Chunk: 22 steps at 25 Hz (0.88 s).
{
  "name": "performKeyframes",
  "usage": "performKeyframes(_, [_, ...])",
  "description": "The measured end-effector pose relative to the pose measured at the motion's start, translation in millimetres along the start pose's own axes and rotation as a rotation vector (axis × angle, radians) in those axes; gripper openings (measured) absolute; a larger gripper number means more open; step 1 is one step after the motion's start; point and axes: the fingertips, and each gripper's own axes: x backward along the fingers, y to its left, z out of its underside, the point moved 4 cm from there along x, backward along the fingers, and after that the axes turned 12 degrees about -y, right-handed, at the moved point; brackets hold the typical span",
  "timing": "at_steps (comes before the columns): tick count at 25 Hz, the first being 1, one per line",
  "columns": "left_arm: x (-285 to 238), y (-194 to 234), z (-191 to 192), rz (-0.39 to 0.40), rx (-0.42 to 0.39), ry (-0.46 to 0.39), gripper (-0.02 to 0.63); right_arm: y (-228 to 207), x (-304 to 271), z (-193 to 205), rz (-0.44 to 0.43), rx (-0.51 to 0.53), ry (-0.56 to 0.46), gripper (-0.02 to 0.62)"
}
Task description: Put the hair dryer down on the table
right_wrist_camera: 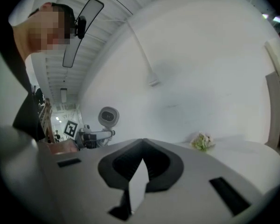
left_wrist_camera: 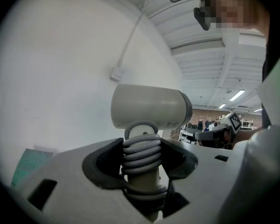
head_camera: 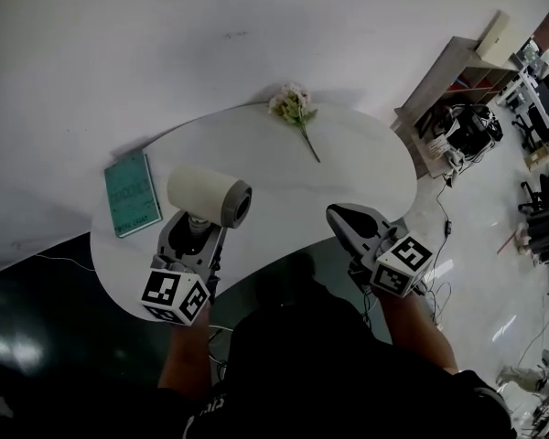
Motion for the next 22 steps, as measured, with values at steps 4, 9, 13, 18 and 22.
performKeyframes(4, [-20.9, 4.7, 14.4, -0.005, 0.023, 0.039, 0.233, -18.7, -12.9, 3.6, -0.011, -0.026, 0.010, 0.006])
performKeyframes(9, [-50.7, 12.1, 31.9, -0.018, 0.038, 0.092, 0.233, -47.4, -23.8, 2.9, -0.015, -0.040, 0.012, 0.006])
performKeyframes(13, [-73.4, 15.6, 47.0, -0.014, 0.041, 0.136, 0.233, -68.6, -24.9, 7.6, 0.001, -0.045, 0.037, 0.006])
performKeyframes(18, [-101.7, 16.7, 64.0, 0.013, 0.042, 0.180, 0.233, -85.8, -29.4, 9.8, 0.007, -0.060, 0.049, 0.006])
performKeyframes(22, [-122.3, 16.4, 80.9, 0.037, 0.044, 0.221, 0.233, -95.5, -30.5, 12.7, 0.014, -0.073, 0.056, 0.006])
